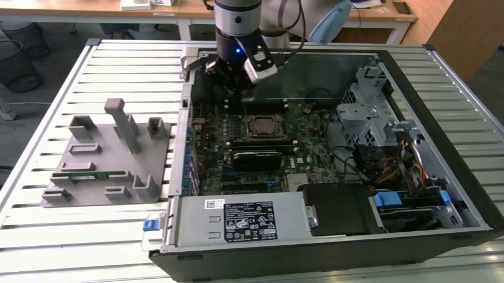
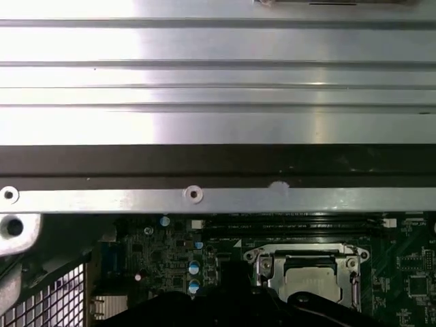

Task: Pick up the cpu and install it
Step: 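Install the first cpu locking lever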

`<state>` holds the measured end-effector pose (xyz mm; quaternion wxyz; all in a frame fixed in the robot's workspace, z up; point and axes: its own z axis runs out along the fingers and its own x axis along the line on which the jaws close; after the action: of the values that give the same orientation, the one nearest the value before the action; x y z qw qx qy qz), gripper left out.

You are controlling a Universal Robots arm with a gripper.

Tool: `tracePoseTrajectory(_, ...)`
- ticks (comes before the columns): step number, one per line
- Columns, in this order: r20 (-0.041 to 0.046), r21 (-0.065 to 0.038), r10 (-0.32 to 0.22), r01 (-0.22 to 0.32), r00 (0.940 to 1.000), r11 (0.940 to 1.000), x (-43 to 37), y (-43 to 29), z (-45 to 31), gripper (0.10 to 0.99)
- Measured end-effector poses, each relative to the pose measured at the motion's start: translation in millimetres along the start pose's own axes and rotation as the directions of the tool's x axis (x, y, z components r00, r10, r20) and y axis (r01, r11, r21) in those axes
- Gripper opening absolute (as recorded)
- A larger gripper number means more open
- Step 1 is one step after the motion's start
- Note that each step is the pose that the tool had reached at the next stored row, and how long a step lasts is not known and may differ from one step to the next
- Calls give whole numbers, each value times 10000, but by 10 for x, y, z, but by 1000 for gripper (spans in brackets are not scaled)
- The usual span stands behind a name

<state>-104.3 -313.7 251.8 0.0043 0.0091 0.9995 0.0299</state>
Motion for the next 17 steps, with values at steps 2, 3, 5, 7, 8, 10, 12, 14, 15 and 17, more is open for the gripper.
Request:
tracePoseTrajectory(2, 0, -1, -8, 8, 10000, 10000, -47, 3, 1, 106)
tracePoseTrajectory(3, -2, -1, -10, 10, 10000, 10000, -76, 4, 1, 106)
tracePoseTrajectory(5, -6, 0, -17, 17, 10000, 10000, -147, 6, 2, 106)
tracePoseTrajectory(7, -16, -1, -31, 31, 10000, 10000, -221, 7, 3, 106)
tracePoseTrajectory(8, -23, -28, -44, 44, 10000, 10000, -247, 7, 3, 106)
tracePoseTrajectory(10, -28, -205, -67, 67, 10000, 9998, -264, 7, 5, 106)
tracePoseTrajectory(12, -29, -271, -68, 67, 10000, 9996, -265, -5, 6, 106)
tracePoseTrajectory(14, -28, -276, -68, 67, 10000, 9996, -267, -11, 9, 106)
tracePoseTrajectory(15, -29, -275, -67, 67, 10000, 9996, -269, -13, 11, 106)
tracePoseTrajectory(17, -30, -274, -76, 75, 10000, 9996, -285, -14, 15, 106)
